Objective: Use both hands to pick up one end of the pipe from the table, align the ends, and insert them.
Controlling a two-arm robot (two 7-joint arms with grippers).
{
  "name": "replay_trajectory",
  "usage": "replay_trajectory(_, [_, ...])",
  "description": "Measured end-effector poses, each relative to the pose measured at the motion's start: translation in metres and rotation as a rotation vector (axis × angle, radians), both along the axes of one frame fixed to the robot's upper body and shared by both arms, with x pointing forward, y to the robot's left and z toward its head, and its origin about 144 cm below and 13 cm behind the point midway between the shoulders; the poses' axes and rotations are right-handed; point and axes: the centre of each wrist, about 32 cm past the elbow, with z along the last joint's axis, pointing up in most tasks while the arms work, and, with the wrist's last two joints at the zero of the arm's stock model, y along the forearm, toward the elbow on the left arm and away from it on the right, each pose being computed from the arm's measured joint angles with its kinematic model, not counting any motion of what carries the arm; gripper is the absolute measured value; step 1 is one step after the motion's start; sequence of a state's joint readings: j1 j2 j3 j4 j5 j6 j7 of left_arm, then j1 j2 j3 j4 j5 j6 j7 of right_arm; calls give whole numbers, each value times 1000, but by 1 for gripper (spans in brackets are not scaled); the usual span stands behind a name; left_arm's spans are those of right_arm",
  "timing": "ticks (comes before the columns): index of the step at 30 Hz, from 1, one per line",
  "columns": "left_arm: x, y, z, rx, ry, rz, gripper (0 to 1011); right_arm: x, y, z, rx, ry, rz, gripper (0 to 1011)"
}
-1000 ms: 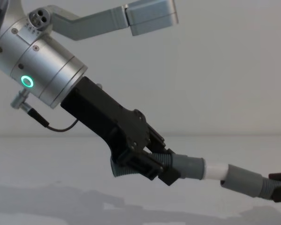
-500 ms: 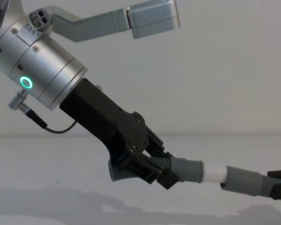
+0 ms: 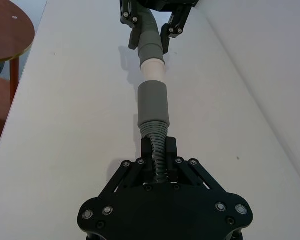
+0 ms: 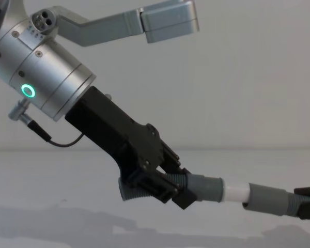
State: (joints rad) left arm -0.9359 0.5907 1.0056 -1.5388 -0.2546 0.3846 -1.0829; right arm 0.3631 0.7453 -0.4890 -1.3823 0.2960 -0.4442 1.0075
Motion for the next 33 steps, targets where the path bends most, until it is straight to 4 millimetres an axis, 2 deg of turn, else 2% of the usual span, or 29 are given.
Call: replay_trajectory(33, [-4,-3,-1,-5,11,-13,348,1,3,3,11,33,-9,132])
